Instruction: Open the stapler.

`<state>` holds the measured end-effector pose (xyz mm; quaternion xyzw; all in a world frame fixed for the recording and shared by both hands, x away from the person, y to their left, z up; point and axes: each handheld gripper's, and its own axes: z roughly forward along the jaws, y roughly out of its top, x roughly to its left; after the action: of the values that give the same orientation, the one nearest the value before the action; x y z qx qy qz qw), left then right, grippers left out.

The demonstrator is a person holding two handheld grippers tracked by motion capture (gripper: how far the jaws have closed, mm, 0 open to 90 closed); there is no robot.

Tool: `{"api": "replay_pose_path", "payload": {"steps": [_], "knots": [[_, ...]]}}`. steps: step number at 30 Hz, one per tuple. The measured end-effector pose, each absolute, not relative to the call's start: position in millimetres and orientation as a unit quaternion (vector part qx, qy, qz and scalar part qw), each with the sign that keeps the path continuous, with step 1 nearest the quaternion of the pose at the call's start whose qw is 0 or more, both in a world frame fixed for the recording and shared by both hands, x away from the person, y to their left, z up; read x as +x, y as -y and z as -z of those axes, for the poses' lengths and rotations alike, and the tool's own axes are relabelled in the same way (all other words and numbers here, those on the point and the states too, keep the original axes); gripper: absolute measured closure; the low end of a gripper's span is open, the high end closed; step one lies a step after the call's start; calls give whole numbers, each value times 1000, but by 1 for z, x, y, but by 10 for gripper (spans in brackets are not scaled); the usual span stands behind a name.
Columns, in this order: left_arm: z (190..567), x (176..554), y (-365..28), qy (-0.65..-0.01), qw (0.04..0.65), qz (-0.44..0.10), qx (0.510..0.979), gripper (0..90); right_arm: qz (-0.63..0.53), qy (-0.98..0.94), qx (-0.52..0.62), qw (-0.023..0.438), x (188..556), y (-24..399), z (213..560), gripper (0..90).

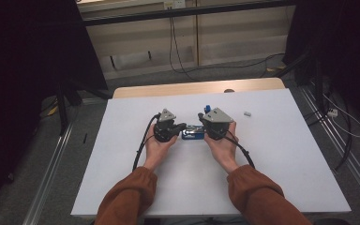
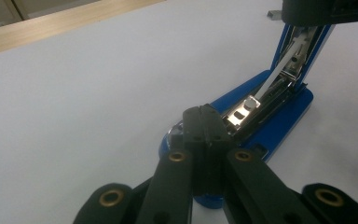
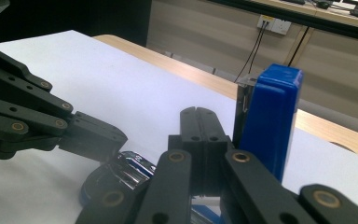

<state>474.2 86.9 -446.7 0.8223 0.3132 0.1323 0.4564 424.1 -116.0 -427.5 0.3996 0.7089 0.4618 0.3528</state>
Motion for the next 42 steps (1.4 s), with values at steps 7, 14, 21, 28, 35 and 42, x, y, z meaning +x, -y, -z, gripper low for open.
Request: {"api": "replay_pose_path", "payload": {"steps": [7, 14, 21, 28, 35, 42], "knots": [[447, 474, -87, -312, 456, -134, 823, 900, -460, -711, 400, 350, 423, 117, 427, 900], [447, 475, -89, -313, 461, -128, 821, 900, -457, -707, 405, 356, 423, 121, 426, 900], [447, 474, -88, -311, 459, -131, 822, 900, -455, -702, 408, 365, 423, 130, 422, 900], [448, 474, -88, -313, 460, -128, 821, 900, -452, -700, 413, 368, 421, 140, 420, 900], [448, 474, -88, -314, 461, -127, 820, 900, -450, -700, 410, 372, 420, 145, 423, 900], [448, 474, -88, -313, 460, -128, 821, 900, -456, -701, 418, 355, 419, 158, 426, 900]]}}
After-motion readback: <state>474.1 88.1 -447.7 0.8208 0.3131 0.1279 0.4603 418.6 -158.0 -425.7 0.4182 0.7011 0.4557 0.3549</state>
